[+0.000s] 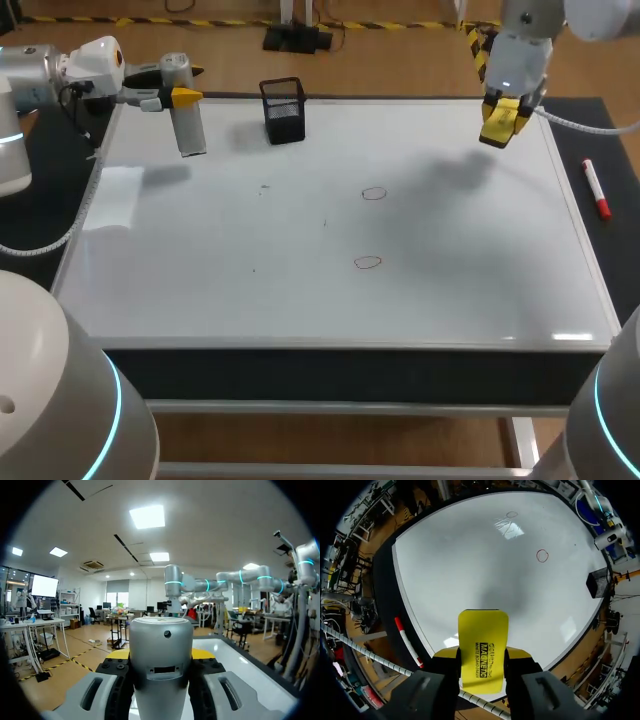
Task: Pick up the inspection probe, press it on each red-marked spot on the whiteboard one by one, put down the probe, pick up the eraser, and wipe off all the red marks.
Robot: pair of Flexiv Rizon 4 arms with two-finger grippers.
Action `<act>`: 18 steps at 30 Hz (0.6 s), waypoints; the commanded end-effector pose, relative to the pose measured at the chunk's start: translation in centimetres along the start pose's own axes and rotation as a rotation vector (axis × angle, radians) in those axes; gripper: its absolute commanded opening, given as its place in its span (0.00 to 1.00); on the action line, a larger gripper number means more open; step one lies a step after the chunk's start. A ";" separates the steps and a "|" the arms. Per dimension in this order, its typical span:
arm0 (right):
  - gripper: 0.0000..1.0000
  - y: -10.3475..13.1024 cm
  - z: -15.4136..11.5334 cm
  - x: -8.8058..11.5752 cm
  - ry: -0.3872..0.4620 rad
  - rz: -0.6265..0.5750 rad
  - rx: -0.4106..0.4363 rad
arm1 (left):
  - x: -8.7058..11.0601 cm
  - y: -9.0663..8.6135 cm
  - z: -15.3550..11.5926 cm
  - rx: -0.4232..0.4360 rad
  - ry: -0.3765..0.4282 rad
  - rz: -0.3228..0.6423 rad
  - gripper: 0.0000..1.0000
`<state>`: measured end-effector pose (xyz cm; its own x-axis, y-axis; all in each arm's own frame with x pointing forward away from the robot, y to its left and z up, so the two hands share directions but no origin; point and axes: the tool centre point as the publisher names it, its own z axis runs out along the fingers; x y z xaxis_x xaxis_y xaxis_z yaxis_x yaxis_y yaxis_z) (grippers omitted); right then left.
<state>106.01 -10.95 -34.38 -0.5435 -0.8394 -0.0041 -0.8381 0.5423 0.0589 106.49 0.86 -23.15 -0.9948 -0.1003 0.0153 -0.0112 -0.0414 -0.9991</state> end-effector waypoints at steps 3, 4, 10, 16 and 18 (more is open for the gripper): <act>0.00 0.1 -0.1 0.2 0.000 -0.002 0.006 | 0.1 -0.2 0.0 -0.002 -0.002 0.000 0.00; 0.00 0.1 -0.1 0.2 0.000 -0.002 0.006 | 0.1 -0.2 0.0 -0.002 -0.002 0.000 0.00; 0.00 0.1 -0.1 0.2 0.000 -0.002 0.006 | 0.9 -0.2 0.6 -0.001 0.020 0.014 0.00; 0.00 0.1 -0.1 0.2 0.000 -0.002 0.006 | 4.5 -1.0 3.5 0.013 0.088 0.036 0.00; 0.00 0.1 -0.1 0.2 0.000 -0.002 0.006 | 5.6 -1.2 4.7 0.019 0.128 0.045 0.00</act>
<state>105.75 -11.00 -34.36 -0.5436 -0.8393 -0.0075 -0.8383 0.5425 0.0541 102.29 -2.91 -22.32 -0.9992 0.0288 -0.0287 0.0269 -0.0600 -0.9978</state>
